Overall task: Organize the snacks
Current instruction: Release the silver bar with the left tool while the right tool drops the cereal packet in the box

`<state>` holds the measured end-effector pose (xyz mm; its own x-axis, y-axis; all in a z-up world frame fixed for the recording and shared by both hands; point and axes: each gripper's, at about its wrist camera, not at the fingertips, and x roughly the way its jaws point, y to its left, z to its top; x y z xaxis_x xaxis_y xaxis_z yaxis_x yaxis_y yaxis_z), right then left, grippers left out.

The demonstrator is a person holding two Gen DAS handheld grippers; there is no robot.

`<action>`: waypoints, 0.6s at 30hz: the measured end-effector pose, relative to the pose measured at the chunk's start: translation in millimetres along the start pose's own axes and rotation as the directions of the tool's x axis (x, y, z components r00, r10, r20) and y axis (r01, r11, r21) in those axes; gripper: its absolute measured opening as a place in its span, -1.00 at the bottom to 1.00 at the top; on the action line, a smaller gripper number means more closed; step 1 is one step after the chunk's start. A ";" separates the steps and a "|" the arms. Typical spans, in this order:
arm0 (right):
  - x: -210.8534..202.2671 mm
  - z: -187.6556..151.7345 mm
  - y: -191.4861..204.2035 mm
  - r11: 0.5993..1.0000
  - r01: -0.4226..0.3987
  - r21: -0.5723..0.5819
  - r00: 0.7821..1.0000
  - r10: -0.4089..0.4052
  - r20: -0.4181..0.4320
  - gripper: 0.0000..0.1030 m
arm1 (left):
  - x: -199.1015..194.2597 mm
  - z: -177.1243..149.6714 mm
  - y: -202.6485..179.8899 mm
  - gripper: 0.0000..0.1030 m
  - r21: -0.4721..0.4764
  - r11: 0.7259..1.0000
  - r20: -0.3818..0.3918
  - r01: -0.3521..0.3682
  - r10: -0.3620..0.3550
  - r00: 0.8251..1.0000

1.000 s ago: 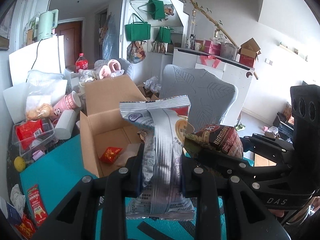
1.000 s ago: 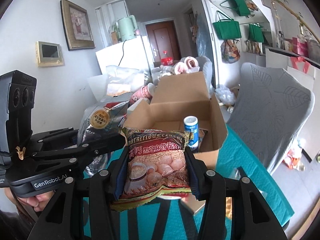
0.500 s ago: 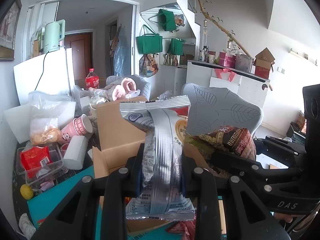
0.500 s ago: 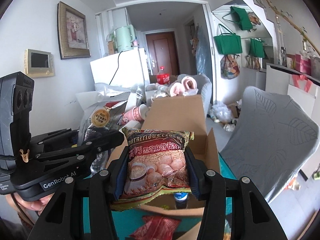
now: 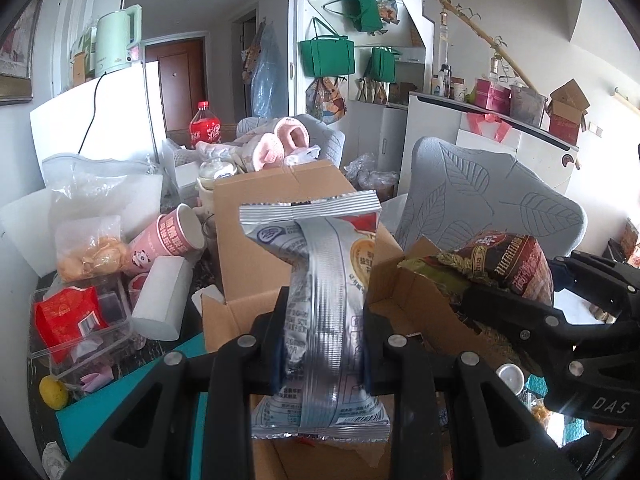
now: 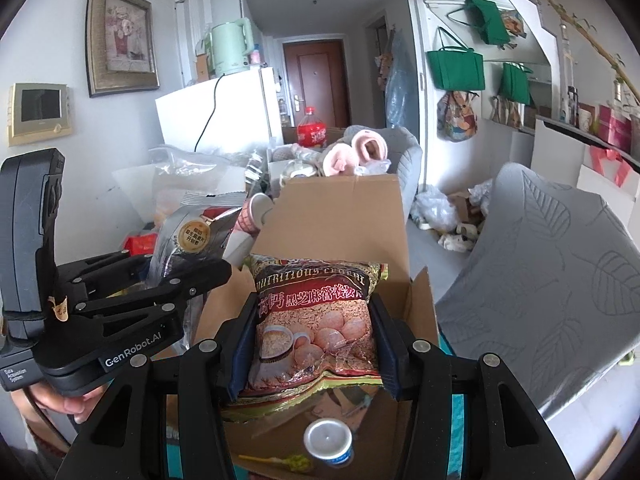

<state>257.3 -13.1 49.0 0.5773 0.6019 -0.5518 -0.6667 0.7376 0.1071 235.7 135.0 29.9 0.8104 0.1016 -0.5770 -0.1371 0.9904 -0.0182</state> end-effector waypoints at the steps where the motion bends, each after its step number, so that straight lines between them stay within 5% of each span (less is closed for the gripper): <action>1: 3.3 -0.3 0.9 1.000 -0.002 -0.008 1.000 0.001 -0.013 -0.02 | 4.6 -0.7 -0.4 -0.47 0.002 1.000 -0.012 -0.002 0.002 1.000; 13: 50.7 -0.7 -4.8 0.997 0.047 -0.068 0.979 -0.059 -0.197 -0.02 | 47.7 -21.8 -9.5 -0.47 0.061 0.997 -0.157 -0.049 0.058 0.986; 18: 58.5 -2.0 -6.0 0.988 0.121 -0.093 0.967 -0.138 -0.215 0.24 | 60.7 -25.2 -11.6 -0.45 0.076 0.994 -0.222 -0.076 0.091 0.971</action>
<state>294.1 17.0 14.4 0.5492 0.4142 -0.7258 -0.6328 0.7734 -0.0375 272.2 127.3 -25.4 0.6476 0.1678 -0.7433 -0.1547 0.9841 0.0874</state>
